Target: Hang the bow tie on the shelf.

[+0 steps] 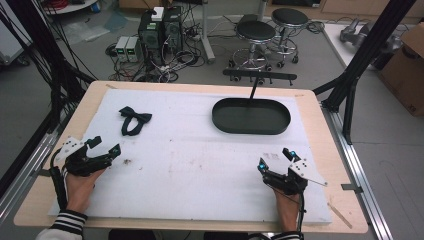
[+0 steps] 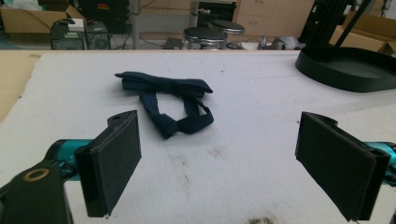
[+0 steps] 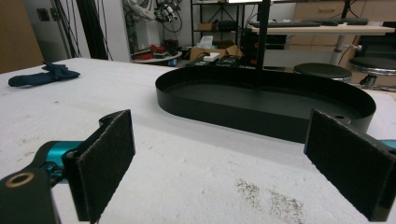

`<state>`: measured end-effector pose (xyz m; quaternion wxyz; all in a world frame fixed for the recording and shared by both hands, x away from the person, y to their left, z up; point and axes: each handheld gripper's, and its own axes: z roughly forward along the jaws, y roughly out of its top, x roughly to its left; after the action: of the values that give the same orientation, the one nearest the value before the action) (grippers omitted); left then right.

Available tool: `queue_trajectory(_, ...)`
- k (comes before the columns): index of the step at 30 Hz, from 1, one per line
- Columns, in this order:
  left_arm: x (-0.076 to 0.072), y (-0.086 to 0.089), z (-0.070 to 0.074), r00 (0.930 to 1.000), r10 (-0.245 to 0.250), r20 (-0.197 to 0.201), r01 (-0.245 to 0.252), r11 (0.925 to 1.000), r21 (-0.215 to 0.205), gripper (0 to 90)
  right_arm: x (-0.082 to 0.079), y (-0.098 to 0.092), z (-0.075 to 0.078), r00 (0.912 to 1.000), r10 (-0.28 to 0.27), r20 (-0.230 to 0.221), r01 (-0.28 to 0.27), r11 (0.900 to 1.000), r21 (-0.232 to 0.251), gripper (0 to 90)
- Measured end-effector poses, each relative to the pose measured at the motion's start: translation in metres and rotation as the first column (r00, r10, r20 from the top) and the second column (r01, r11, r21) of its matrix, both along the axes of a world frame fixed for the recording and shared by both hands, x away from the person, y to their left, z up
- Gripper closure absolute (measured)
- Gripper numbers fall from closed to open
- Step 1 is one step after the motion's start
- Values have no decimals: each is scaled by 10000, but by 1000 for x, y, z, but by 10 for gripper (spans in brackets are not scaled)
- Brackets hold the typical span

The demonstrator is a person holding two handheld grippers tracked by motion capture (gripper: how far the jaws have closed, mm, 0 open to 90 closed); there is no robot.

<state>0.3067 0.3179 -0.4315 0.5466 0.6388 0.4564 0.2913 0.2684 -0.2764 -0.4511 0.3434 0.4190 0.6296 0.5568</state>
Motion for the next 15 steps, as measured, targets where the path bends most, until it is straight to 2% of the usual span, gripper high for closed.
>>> queue_trajectory(5, 12, 1, 17, 9999, -9, -137, 13, 9996, 274, 148, 0, 0, 0, 10000, -17, -25, 17, 10000, 34, 78)
queue_trajectory(10, 29, 0, 34, 9983, -93, -571, 156, 9939, 1096, 148, 0, 0, 0, 10000, -28, -24, 28, 10000, 21, 77)
queue_trajectory(15, 44, -3, 43, 9930, -273, -1147, 435, 9890, 1414, 149, 0, 0, 0, 10000, -8, 8, 8, 10000, -2, 78)
